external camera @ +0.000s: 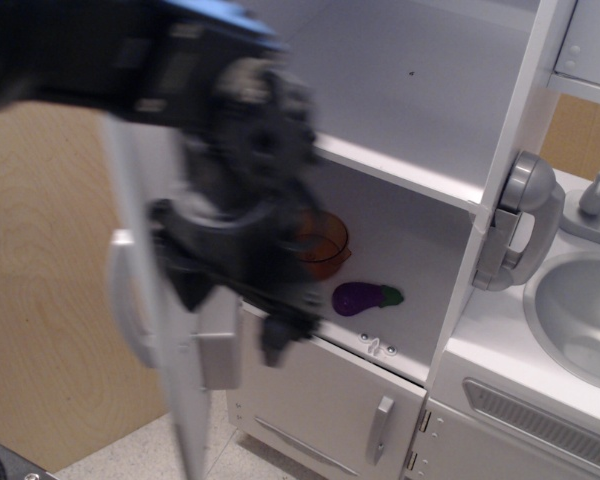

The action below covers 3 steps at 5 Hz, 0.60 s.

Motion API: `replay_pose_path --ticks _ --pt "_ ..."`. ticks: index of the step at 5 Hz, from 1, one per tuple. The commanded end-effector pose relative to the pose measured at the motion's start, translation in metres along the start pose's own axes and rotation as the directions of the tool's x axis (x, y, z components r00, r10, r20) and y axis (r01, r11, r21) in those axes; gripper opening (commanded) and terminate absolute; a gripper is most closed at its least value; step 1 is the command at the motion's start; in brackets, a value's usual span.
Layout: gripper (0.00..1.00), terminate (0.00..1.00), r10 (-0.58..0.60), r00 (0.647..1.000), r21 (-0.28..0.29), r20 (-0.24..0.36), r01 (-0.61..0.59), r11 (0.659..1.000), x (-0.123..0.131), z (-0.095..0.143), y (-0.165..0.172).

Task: Open fridge

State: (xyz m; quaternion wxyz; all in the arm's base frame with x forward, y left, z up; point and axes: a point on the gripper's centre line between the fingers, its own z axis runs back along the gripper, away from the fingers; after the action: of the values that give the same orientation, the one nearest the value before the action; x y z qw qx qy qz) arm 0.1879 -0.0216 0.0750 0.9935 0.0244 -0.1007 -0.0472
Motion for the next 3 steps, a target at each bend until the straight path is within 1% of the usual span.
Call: replay_pose_path --ticks 1,2,3 --pt "1.00 0.00 0.048 0.995 0.027 0.084 -0.050 0.998 -0.007 0.016 0.073" --pt "1.00 0.00 0.064 0.991 0.038 0.120 -0.070 0.997 -0.003 0.010 0.107" --pt "1.00 0.00 0.085 0.985 0.044 0.151 -0.093 0.995 0.003 0.005 0.131"
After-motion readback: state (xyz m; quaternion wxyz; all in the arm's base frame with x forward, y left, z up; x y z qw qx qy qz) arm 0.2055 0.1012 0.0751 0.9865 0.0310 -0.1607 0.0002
